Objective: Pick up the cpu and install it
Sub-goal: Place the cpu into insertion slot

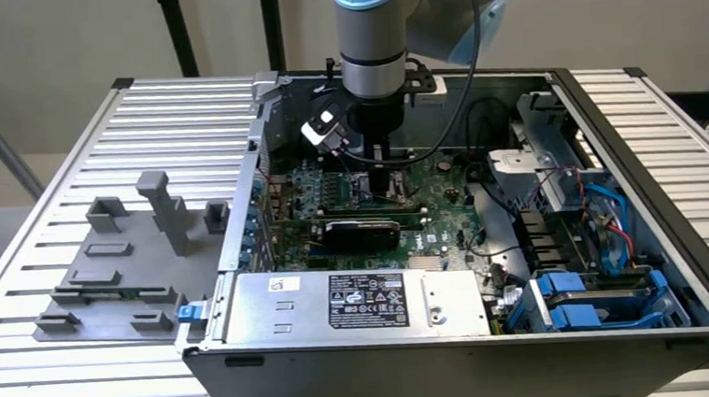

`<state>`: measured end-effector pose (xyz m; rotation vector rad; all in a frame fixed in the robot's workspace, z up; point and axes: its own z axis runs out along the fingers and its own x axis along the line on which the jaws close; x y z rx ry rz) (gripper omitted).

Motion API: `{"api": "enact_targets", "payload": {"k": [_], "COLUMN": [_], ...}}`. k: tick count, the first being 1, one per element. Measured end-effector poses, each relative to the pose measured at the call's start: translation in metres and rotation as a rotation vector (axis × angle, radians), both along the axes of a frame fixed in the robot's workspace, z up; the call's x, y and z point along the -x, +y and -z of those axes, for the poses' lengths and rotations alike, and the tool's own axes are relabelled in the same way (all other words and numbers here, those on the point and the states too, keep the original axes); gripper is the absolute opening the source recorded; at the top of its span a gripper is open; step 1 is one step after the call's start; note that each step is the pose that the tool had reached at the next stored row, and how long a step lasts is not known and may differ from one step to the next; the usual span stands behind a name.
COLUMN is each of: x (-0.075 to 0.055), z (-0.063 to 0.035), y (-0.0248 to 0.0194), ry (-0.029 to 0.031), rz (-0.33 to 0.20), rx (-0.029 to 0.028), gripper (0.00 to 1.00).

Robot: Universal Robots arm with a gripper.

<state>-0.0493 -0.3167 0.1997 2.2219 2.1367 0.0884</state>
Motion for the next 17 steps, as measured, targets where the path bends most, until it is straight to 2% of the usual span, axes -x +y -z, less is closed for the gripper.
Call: {"api": "enact_targets", "payload": {"k": [13, 17], "x": [0.0, 0.0], "z": [0.0003, 0.0003], "y": [-0.0001, 0.0], "ry": [0.0001, 0.0], "rz": [0.0, 0.0], "rx": [-0.0096, -0.011], "gripper": [0.63, 0.63]}}
